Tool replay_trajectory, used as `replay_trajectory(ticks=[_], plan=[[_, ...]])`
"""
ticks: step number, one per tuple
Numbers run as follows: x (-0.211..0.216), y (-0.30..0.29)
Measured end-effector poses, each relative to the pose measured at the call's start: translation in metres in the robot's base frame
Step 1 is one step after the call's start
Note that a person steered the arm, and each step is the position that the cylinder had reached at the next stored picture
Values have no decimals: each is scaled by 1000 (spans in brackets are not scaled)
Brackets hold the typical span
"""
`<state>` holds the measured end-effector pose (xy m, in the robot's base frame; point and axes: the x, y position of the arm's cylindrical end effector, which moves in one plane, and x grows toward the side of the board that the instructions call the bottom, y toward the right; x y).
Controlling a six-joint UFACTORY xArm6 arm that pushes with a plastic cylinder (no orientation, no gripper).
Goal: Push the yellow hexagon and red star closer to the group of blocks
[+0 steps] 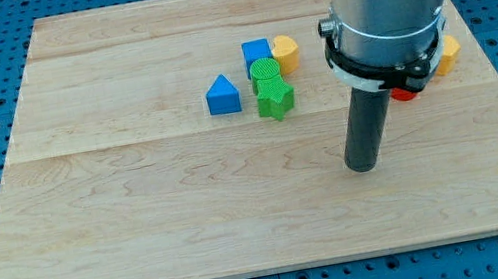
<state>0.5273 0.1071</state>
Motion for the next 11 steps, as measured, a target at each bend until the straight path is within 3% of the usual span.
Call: replay_trajectory(ticks=[2, 3, 4, 6, 7, 8, 10, 11], plan=[[-19, -35], [-25, -21], [-33, 50], [-91, 182], [-132, 183], [-155, 103], [-152, 73], [-124, 37]])
